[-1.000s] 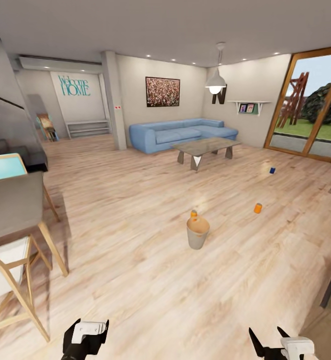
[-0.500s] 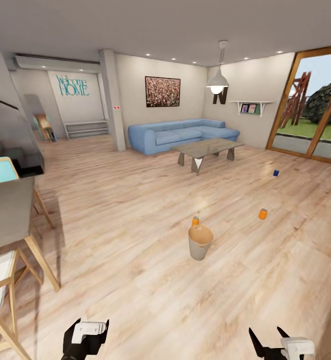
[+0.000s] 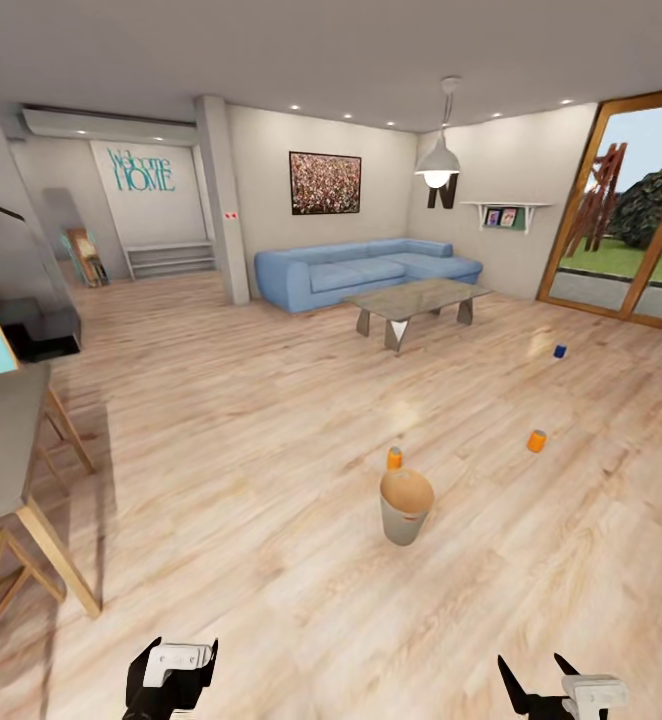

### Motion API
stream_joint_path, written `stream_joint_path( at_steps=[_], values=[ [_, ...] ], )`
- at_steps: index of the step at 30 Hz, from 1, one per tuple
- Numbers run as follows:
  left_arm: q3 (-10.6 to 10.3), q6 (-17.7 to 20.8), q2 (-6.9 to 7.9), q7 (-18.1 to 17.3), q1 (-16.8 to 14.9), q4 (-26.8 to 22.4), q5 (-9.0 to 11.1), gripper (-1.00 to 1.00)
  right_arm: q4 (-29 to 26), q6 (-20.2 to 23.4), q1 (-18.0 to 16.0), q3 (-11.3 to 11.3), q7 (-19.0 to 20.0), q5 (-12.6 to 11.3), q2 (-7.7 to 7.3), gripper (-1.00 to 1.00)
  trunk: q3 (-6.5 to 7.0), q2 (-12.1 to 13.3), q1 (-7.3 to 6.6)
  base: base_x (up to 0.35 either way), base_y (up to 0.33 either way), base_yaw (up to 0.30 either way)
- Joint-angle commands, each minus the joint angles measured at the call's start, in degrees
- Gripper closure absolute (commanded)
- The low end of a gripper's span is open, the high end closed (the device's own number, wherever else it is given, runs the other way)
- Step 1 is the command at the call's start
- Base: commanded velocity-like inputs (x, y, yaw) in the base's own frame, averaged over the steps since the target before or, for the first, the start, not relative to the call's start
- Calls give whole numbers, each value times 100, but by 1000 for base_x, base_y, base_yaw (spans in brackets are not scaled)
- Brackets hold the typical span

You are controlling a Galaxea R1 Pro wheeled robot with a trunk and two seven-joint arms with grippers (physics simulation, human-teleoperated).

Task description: Put the three can of soda from the living room inside the tash can in the kitchen.

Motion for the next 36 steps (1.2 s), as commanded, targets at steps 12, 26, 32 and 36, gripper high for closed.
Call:
stream_joint_path(
  at_steps=[12,26,32,36],
  values=[
    [0,-5,0,0,0,0,0,-100,0,0,0,0,0,-8,0,-100,0,0,0,324,0,0],
    [0,-5,0,0,0,0,0,-100,0,0,0,0,0,-9,0,-100,0,0,0,324,0,0],
    [0,-6,0,0,0,0,0,-100,0,0,0,0,0,-9,0,-100,0,0,0,324,0,0],
    [0,-6,0,0,0,0,0,-100,0,0,0,0,0,-9,0,-100,0,0,0,324,0,0]
  ],
)
